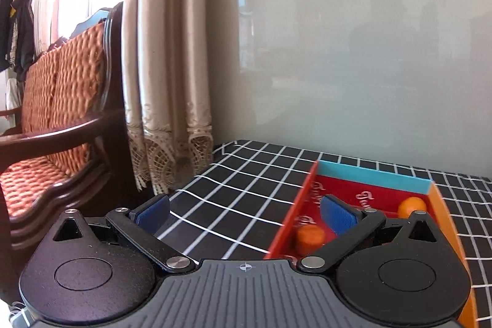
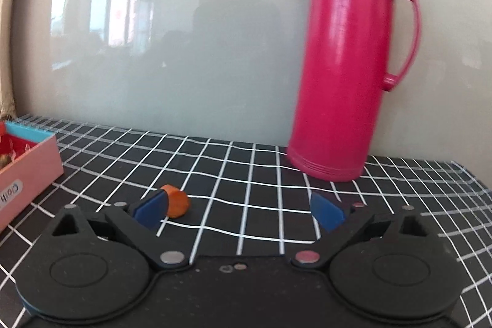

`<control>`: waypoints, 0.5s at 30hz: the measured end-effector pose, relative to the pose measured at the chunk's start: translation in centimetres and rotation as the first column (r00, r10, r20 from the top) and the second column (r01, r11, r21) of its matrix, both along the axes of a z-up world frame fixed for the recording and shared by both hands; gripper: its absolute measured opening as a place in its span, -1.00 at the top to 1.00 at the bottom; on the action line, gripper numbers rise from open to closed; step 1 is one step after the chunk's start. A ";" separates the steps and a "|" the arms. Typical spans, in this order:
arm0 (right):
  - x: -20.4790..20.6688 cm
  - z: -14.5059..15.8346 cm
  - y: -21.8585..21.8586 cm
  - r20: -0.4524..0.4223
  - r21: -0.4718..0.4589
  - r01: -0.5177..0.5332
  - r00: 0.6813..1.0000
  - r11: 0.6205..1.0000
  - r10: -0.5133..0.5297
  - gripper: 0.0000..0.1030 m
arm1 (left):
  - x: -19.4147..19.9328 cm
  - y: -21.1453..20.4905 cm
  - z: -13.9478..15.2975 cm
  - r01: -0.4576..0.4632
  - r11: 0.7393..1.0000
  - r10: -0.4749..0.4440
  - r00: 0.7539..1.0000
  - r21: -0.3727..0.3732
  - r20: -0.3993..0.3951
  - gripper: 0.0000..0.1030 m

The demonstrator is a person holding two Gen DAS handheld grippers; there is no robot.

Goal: Organize fruits
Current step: 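Move the right tool to the last small orange piece and grasp it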

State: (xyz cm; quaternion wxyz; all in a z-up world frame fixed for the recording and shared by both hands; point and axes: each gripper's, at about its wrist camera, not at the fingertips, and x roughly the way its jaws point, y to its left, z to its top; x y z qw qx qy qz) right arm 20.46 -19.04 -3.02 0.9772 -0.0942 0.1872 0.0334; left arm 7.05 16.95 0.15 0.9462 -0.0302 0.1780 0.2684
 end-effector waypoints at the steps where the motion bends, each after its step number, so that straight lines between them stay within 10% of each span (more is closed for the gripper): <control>1: 0.3 -0.1 0.4 -0.011 -0.010 -0.004 1.000 1.000 0.004 -0.72 | -0.1 0.3 0.0 -0.008 1.000 0.008 1.000 0.006 0.000 -1.00; 15: 4.0 -1.6 4.0 -0.120 0.000 -0.068 0.990 0.998 0.068 -0.28 | -0.8 5.5 -0.7 -0.087 0.996 0.086 0.996 -0.004 -0.028 -1.00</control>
